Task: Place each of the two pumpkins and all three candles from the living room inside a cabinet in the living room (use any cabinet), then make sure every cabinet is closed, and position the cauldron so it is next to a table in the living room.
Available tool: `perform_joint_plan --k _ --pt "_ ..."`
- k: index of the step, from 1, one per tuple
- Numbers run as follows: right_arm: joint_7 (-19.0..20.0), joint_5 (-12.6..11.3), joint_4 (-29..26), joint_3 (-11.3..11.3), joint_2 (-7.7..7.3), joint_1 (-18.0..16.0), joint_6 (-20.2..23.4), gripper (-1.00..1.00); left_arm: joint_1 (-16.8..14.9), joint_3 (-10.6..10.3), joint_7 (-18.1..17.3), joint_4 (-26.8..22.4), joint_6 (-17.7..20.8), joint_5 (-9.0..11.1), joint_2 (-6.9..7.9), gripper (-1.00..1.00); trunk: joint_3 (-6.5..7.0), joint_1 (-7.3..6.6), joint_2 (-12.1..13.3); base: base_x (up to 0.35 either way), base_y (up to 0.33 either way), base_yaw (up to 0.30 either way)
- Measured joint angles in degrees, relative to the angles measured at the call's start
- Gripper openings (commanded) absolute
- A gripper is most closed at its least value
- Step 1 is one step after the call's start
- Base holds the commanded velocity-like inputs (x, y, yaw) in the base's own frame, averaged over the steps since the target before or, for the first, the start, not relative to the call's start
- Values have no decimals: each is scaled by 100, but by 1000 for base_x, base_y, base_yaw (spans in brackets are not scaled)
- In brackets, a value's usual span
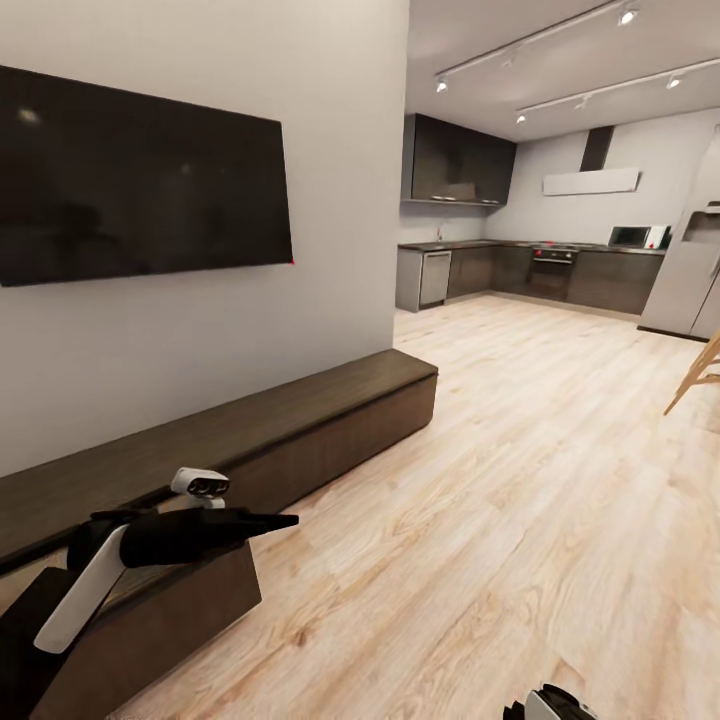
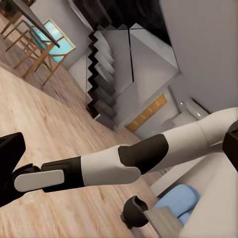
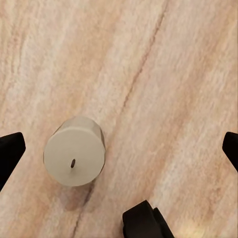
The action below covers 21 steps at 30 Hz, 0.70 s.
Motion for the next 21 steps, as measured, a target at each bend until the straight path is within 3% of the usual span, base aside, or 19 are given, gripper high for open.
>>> perform_joint_plan --k 12,21 --pt "56 5 -15 22 23 0 -203 100 2 -3 0 12 0 12 -4 100 -215 264 -481 -72 0 0" --pt "397 9 -31 282 46 0 -252 100 2 -3 0 12 0 12 1 100 -377 461 -842 -2 0 0"
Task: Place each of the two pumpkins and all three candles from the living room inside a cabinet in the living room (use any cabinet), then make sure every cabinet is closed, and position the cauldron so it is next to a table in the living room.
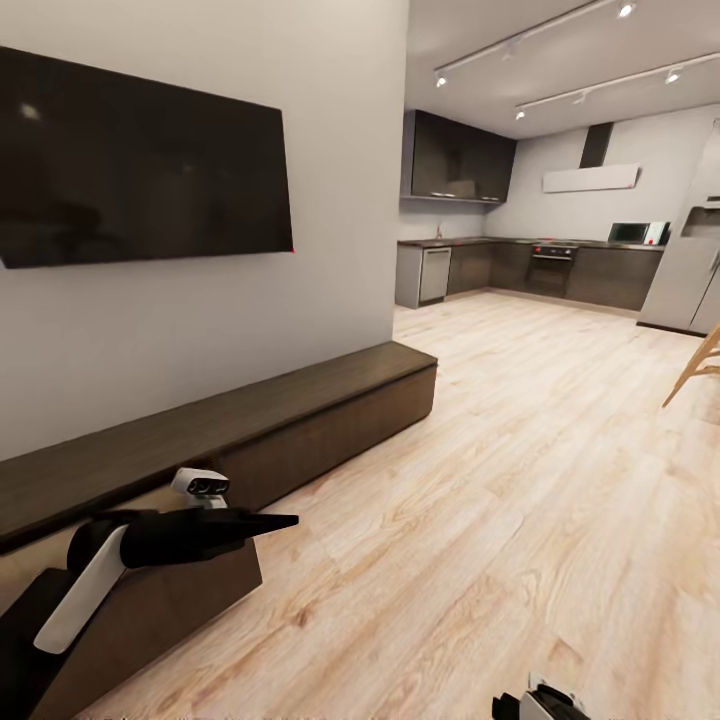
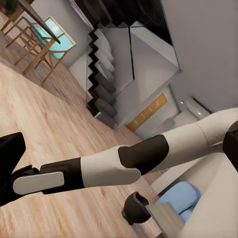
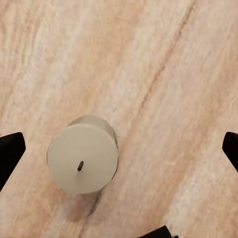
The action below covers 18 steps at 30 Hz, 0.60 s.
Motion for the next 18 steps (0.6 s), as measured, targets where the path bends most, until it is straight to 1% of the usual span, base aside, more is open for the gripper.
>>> perform_joint_plan --k 3,6,9,18 --pt "71 1 -2 64 5 0 -1 100 -1 0 0 0 0 0 2 100 -54 66 -120 0 0 0" --pt "130 2 -2 82 6 0 -1 100 -1 0 0 0 0 0 3 100 -108 132 -241 0 0 0" --pt "177 3 -2 86 6 0 0 100 0 -3 0 0 1 1 3 100 -108 132 -242 0 0 0" --pt "194 3 -8 96 7 0 0 100 -2 0 0 0 0 0 1 100 -269 330 -602 0 0 0"
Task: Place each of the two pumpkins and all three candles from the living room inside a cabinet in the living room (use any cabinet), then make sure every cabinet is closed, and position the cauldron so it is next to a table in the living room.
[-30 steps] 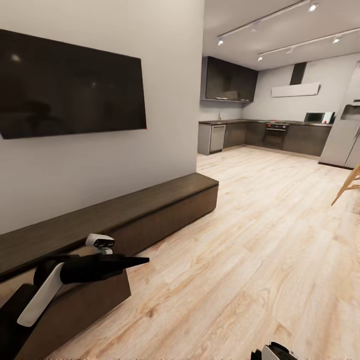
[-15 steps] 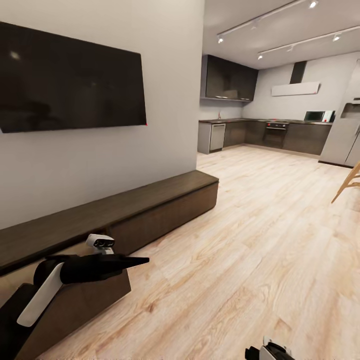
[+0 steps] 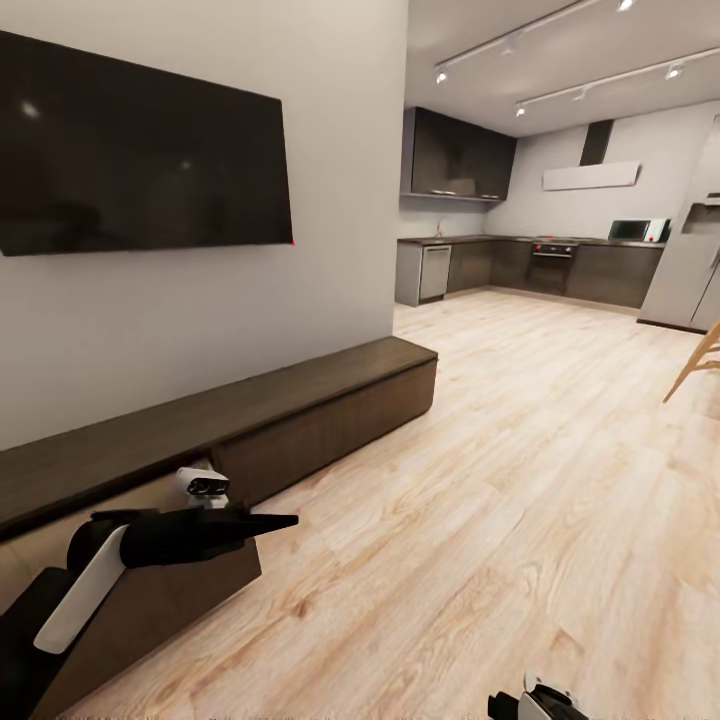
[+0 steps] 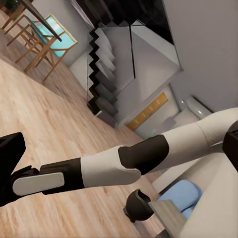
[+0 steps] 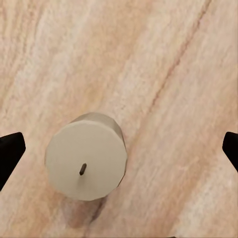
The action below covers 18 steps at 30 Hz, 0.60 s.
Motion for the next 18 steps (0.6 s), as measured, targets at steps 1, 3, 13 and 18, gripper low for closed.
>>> perform_joint_plan --k 1,3,13,18 --pt "0 0 -1 0 0 0 0 100 1 0 0 0 0 0 1 100 -18 22 -40 0 0 0" --pt "0 0 -2 0 0 0 0 100 1 0 0 0 0 0 1 100 -54 66 -120 0 0 0" --pt "8 1 -11 1 0 0 0 100 2 0 1 11 1 1 -1 100 -180 221 -402 -105 97 0" --pt "9 1 -12 1 0 0 0 100 2 0 0 108 0 8 -4 100 -180 220 -402 -19 18 0"
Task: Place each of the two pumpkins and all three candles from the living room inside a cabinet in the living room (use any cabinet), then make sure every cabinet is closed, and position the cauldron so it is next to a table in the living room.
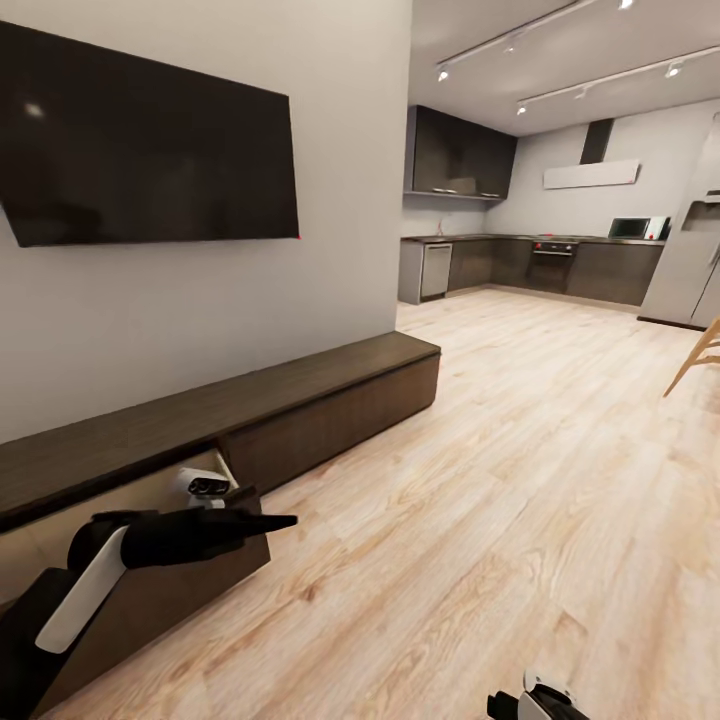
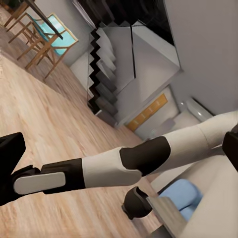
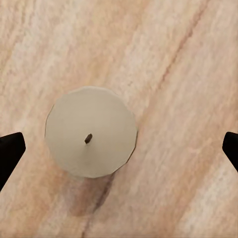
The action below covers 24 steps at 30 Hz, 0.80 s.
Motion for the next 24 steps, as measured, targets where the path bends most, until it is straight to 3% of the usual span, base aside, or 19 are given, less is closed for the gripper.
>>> perform_joint_plan --k 5,12,24 --pt "2 0 0 0 0 0 0 100 -4 38 2 156 1 3 -3 100 0 0 0 -51 89 0" --pt "1 0 -6 0 0 0 0 100 7 61 8 256 -6 269 5 100 0 -1 0 30 45 0" --pt "0 0 -9 0 0 0 -4 100 38 59 10 270 -11 301 2 100 0 0 0 47 19 0"
